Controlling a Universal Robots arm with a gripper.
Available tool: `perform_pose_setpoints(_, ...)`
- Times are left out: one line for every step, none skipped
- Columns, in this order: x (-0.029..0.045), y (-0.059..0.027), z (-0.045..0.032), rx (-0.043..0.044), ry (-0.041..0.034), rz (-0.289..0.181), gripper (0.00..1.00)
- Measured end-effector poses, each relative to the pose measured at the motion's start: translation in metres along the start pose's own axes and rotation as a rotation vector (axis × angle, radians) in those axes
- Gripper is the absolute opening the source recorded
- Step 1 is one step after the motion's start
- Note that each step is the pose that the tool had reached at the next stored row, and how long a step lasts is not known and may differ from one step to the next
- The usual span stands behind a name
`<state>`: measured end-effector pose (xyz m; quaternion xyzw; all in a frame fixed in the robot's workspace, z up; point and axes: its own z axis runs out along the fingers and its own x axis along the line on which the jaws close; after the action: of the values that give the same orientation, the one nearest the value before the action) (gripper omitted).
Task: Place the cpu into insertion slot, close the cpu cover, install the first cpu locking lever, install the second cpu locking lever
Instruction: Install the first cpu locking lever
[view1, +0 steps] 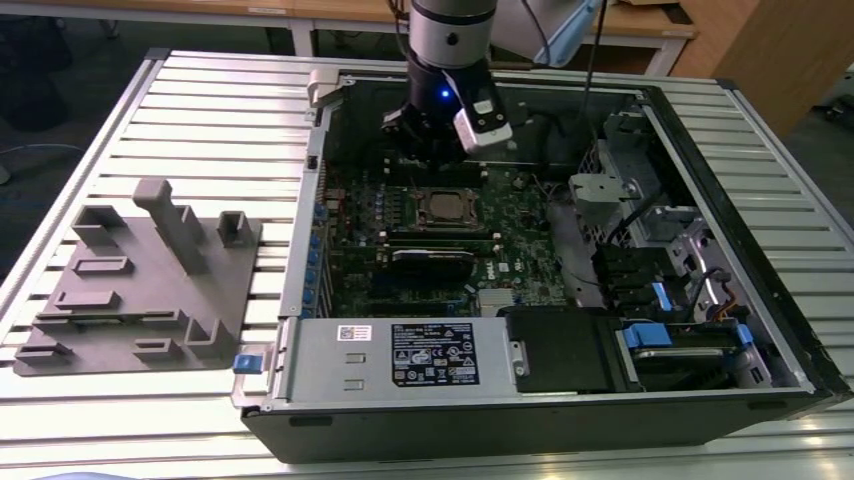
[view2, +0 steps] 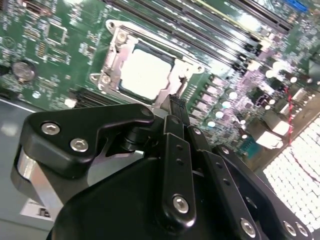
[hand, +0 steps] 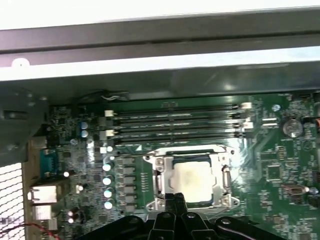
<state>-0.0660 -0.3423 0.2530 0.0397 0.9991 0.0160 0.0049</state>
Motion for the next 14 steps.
perform_pose_setpoints(0.0022,-0.0002,0.0003,0.0000,0.0000,0.000,0.11)
perform_pose_setpoints(0.0043,-0.0003,0.0006,-0.0001,0.0000,0.000,0.11)
perform_pose_setpoints(0.0062,-0.0005,0.0008,0.0000,-0.0001,0.000,0.11)
perform_pose_setpoints(0.0079,-0.0006,0.0011,-0.0001,-0.0001,0.000,0.11)
perform_pose_setpoints(0.0094,-0.0008,0.0013,-0.0001,-0.0001,0.000,0.11)
perform_pose_setpoints(0.0108,-0.0009,0.0015,-0.0001,-0.0001,0.000,0.11)
perform_pose_setpoints(0.0120,-0.0010,0.0016,-0.0001,-0.0001,0.000,0.11)
perform_pose_setpoints(0.0131,-0.0011,0.0017,-0.0001,-0.0001,0.000,0.11)
perform_pose_setpoints(0.0141,-0.0012,0.0019,-0.0001,-0.0001,0.000,0.11)
perform_pose_setpoints(0.0152,-0.0013,0.0020,-0.0001,-0.0001,0.000,0.11)
perform_pose_setpoints(0.0162,-0.0013,0.0022,-0.0001,-0.0001,0.000,0.11)
perform_pose_setpoints(0.0172,-0.0014,0.0023,-0.0001,-0.0001,0.000,0.11)
perform_pose_setpoints(0.0180,-0.0015,0.0024,-0.0001,-0.0001,0.000,0.11)
perform_pose_setpoints(0.0187,-0.0016,0.0024,0.0000,-0.0001,0.000,0.11)
